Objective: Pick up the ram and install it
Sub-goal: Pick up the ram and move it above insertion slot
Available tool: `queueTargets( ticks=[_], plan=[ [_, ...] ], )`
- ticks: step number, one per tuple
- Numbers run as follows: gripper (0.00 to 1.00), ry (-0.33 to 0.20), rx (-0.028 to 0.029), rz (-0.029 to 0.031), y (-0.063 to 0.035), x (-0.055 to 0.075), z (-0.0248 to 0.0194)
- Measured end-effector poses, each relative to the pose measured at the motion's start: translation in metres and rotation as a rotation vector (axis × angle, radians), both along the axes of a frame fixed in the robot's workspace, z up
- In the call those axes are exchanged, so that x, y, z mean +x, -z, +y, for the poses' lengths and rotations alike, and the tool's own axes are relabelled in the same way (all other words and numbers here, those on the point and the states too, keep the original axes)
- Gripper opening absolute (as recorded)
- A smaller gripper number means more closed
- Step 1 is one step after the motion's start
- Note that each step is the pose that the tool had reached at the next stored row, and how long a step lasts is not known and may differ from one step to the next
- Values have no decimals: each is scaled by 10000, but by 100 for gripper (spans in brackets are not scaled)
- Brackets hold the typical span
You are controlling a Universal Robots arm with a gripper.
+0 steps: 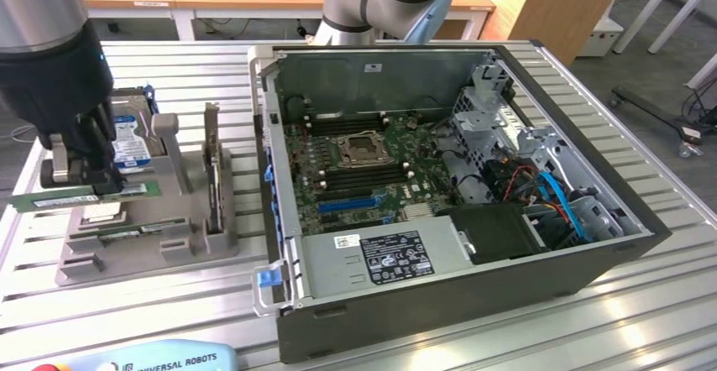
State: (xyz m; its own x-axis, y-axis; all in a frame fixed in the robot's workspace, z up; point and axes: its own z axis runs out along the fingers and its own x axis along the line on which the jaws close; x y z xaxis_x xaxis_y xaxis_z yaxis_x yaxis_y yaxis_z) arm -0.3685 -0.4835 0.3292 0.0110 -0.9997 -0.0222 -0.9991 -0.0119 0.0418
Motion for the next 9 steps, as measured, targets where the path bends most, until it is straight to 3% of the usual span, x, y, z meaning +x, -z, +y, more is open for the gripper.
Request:
queueTargets(
  ticks=[9],
  plan=[
    [12,25,1,0,-184,0,0]
  ],
)
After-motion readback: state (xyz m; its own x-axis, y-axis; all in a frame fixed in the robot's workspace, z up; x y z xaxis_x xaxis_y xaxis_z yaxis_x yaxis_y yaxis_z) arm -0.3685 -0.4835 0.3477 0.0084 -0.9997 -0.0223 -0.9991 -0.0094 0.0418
